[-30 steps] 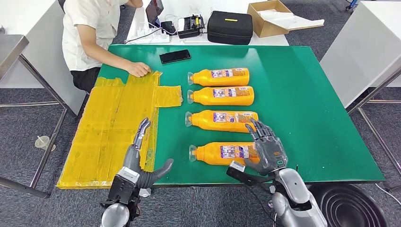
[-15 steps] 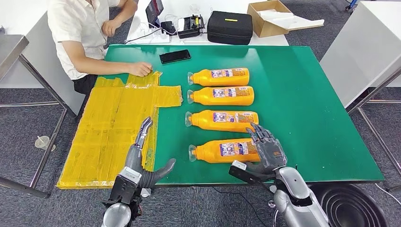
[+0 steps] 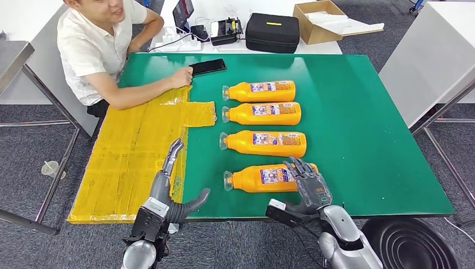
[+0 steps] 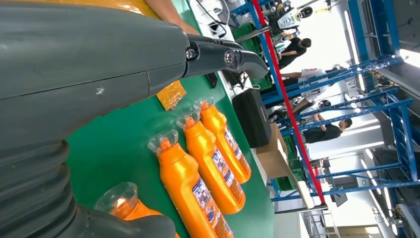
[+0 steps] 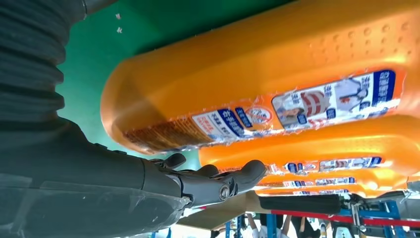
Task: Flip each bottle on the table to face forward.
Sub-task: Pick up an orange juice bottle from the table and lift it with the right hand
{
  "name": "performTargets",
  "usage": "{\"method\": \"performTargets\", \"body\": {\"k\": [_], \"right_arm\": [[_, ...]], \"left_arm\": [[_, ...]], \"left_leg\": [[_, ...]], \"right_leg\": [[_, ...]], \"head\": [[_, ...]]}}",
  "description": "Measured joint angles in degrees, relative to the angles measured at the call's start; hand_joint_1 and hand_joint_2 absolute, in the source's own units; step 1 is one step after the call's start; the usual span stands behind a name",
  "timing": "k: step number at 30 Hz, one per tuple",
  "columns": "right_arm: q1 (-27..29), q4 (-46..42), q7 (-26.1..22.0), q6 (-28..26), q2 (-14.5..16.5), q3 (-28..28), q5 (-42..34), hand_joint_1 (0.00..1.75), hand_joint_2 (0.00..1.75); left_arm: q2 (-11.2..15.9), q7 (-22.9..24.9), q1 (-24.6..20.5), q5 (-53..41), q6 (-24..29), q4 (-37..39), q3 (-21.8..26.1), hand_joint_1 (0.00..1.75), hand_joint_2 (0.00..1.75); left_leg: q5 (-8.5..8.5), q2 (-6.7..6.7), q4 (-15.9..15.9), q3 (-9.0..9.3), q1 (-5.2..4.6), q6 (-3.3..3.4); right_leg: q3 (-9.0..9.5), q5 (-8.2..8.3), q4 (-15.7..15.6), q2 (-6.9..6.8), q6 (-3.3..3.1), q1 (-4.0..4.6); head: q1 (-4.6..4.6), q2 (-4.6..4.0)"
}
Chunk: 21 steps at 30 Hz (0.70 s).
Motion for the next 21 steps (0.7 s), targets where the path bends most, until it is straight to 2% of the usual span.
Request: {"method": "performTargets", "body": {"k": [8,21], "right_arm": [[-1.69,2.47,-0.6,1.03,0.28,0.3,-3.54,0.0,1.75],[-7.13,7.05,0.96,-0.09,0.04,0.62,-0.01,0.0,1.75]], "left_arm": [[0.08,-0.11,-0.3,0.59,-0.03,0.0,-0.31,0.0,1.75],[0.08,-0.66,-0.73,1.12,0.01,0.02,-0.63,0.0,1.75]], "left_leg": [[0.01,0.01,0.0,0.0,0.0,0.0],[0.02,0.0,0.01,0.0,0.0,0.01]], "right_leg": [[0.01,0.0,0.0,0.0,0.0,0.0],[0.01,0.01,0.01,0.0,0.01,0.0]], "head": [[-0.01,0.0],[-0.01,0.0]]}}
